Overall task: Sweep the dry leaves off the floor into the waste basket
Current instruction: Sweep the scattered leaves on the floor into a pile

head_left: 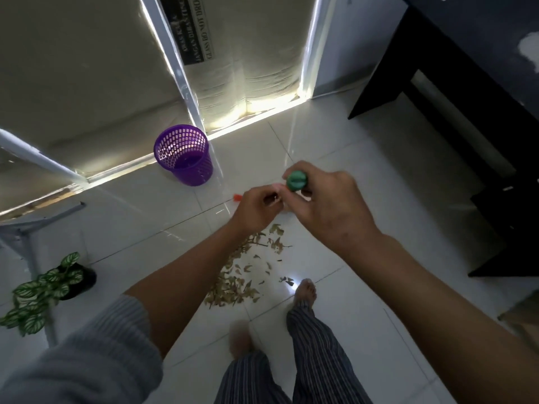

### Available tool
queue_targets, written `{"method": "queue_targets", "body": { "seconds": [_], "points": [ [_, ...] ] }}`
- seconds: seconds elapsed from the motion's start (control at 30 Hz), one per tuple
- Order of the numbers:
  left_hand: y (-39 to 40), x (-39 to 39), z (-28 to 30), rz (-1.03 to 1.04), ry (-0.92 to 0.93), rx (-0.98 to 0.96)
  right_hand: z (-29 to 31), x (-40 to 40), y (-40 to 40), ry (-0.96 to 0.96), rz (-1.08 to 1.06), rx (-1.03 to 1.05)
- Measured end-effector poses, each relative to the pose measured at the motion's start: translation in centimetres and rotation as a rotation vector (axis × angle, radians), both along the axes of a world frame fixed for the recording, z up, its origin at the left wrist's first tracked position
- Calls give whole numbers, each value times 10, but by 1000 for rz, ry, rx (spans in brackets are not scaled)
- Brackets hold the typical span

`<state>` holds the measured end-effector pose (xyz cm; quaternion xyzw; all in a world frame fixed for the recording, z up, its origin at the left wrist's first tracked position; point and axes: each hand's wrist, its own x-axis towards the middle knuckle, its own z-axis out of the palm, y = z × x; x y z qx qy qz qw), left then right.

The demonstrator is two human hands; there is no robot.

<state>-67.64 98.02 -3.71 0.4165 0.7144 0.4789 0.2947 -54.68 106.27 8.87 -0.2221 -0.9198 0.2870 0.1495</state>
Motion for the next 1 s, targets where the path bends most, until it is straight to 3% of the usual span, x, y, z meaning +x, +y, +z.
{"method": "queue_targets", "body": {
  "seconds": [0.13, 0.23, 0.43, 0.73, 0.87, 1.0],
  "points": [
    [-17, 18, -33, -63, 28, -340, -37, 24, -36, -71, -94, -59],
    [-45, 31, -43, -169, -5, -246, -49, 38, -56, -91, -158, -139],
    [-89, 34, -33, -181, 49, -295, -33, 44, -87, -73, -196, -238],
    [-85, 37, 11, -113, 92, -62, 26, 46, -89, 42, -155, 56],
    [-64, 58, 15, -118, 72, -101, 28, 61, -82, -9, -147, 98],
    [-54, 79, -8, -198, 30, -218, 11, 78, -85, -124, -223, -63]
  ]
}}
